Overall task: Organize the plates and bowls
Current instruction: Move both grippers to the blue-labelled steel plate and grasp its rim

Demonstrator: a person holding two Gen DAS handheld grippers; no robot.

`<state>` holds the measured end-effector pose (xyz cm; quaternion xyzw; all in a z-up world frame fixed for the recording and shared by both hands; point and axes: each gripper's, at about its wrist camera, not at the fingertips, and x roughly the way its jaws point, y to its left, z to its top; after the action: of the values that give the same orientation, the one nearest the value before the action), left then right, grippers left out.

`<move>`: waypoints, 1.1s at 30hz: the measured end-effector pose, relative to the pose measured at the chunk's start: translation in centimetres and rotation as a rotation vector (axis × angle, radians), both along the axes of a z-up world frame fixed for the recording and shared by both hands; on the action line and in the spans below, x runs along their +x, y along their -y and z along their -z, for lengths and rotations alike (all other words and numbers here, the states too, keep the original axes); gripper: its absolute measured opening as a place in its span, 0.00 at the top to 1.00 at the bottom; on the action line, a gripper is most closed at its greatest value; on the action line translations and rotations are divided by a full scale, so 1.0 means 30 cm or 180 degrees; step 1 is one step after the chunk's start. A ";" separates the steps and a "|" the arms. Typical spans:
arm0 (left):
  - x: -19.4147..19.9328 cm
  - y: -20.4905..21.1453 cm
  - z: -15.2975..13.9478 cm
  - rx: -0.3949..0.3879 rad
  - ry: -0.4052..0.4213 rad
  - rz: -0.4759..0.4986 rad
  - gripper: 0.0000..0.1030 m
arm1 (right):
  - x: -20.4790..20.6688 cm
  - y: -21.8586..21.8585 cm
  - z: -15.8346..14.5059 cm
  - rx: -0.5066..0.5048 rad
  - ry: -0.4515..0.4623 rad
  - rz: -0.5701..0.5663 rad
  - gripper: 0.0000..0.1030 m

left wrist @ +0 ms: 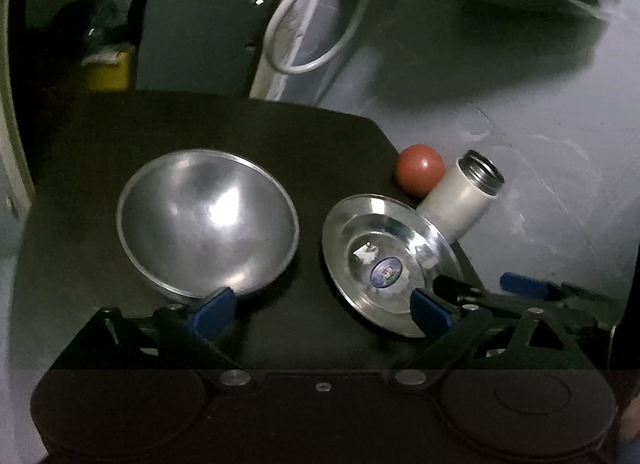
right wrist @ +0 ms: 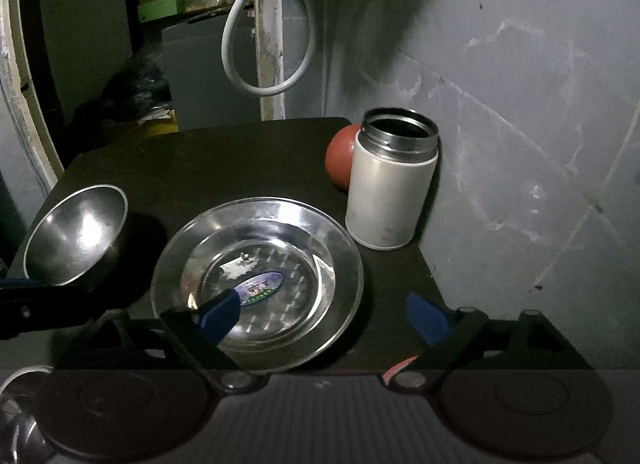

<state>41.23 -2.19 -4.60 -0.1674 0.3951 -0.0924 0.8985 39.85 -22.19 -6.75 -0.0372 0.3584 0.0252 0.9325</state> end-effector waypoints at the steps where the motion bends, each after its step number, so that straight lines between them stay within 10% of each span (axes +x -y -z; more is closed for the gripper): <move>1: 0.008 0.008 0.006 -0.0044 -0.0025 -0.0043 0.13 | 0.007 0.007 0.004 0.0011 -0.0012 -0.0009 0.13; 15: 0.072 0.099 0.072 -0.0129 -0.0194 -0.0342 0.36 | 0.056 0.032 0.053 0.0081 -0.0127 -0.0150 0.23; 24: 0.118 0.102 0.112 -0.0162 -0.0303 -0.0431 0.65 | 0.082 0.038 0.074 0.0078 -0.0181 -0.0141 0.44; 33: 0.141 0.097 0.142 -0.0175 -0.0356 -0.0389 0.73 | 0.108 0.062 0.093 0.0169 -0.0263 -0.0134 0.68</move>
<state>45.47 -5.09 -8.85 -0.2208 0.4311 -0.0387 0.8740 43.09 -24.04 -9.54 -0.0190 0.3949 0.0557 0.9168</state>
